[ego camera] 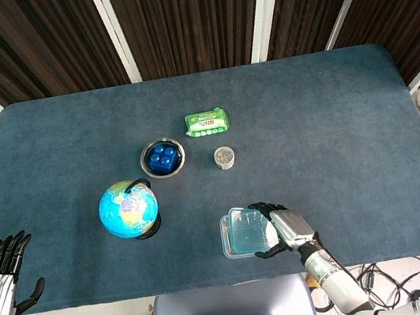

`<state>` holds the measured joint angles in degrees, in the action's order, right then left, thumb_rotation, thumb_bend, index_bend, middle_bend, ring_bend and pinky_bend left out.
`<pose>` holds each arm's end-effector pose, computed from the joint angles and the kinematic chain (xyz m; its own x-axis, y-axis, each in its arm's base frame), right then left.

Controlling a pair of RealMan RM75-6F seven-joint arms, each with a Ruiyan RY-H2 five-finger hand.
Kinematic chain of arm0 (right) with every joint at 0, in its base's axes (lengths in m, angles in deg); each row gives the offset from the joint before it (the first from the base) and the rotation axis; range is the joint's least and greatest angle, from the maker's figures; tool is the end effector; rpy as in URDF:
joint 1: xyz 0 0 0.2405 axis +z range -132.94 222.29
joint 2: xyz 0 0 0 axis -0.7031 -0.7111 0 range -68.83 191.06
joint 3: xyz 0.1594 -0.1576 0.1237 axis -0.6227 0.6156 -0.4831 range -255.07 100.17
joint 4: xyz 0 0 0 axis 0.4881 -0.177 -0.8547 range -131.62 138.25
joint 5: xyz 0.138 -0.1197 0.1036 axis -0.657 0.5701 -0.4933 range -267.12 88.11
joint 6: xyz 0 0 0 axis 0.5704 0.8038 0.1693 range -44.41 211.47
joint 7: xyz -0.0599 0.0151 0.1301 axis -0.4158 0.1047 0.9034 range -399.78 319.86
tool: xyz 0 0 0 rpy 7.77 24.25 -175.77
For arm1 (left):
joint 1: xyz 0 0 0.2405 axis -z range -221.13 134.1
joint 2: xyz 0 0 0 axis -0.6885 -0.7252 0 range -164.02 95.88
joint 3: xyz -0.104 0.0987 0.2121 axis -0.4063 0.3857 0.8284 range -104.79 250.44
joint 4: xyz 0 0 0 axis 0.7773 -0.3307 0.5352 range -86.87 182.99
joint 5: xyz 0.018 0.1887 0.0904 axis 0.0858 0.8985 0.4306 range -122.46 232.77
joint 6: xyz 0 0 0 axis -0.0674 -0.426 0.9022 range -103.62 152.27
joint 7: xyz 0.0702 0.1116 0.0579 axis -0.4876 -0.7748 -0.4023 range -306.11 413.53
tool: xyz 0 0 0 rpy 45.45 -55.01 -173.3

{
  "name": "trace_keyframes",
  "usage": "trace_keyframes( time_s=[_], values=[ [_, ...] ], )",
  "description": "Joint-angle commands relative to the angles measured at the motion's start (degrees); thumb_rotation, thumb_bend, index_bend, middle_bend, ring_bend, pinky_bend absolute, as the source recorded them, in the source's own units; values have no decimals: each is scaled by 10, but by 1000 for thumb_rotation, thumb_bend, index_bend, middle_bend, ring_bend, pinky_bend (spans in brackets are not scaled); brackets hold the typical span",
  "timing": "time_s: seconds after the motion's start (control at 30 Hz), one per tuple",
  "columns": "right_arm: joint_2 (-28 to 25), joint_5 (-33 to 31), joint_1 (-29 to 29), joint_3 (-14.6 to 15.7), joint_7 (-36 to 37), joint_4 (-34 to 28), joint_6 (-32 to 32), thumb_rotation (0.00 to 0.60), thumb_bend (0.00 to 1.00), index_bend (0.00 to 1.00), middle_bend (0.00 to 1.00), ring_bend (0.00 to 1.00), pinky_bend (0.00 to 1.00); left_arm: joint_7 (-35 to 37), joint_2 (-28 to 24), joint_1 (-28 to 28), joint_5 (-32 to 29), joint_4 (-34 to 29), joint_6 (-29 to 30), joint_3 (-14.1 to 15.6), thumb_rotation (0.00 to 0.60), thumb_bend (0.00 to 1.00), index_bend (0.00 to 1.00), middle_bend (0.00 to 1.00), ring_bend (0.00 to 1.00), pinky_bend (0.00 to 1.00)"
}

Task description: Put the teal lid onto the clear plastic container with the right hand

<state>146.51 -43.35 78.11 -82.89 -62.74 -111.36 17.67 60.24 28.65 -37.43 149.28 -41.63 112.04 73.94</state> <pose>-0.1399 -0.2375 -0.0125 0.0323 -0.5354 0.8440 -0.9993 -0.0345 0.0164 -0.3030 0.1723 0.1595 0.3663 0.0285 0.9301 0.9197 -0.1632 -0.3572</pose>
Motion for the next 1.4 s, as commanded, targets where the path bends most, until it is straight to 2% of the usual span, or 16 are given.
trace_keyframes(
  time_s=[0.03, 0.53, 1.1, 1.4],
  values=[
    [-3, 1, -2, 1, 0, -1, -1, 600, 42, 708, 481, 304, 159, 0, 0, 0, 0, 0, 0, 0, 600, 348, 0, 39, 3, 0],
    [-1, 1, -1, -1, -2, 1, -2, 600, 42, 710, 481, 304, 159, -1, 0, 1, -1, 0, -2, 0, 600, 348, 0, 39, 3, 0],
    [19, -8, 12, -10, -43, -8, -25, 600, 42, 710, 481, 304, 159, 5, -2, 0, 1, 2, 0, 0, 600, 348, 0, 39, 3, 0],
    [32, -9, 20, -3, -72, -9, -34, 600, 42, 710, 481, 304, 159, 4, -2, -2, 3, 1, 4, 1, 600, 348, 0, 39, 3, 0]
  ],
)
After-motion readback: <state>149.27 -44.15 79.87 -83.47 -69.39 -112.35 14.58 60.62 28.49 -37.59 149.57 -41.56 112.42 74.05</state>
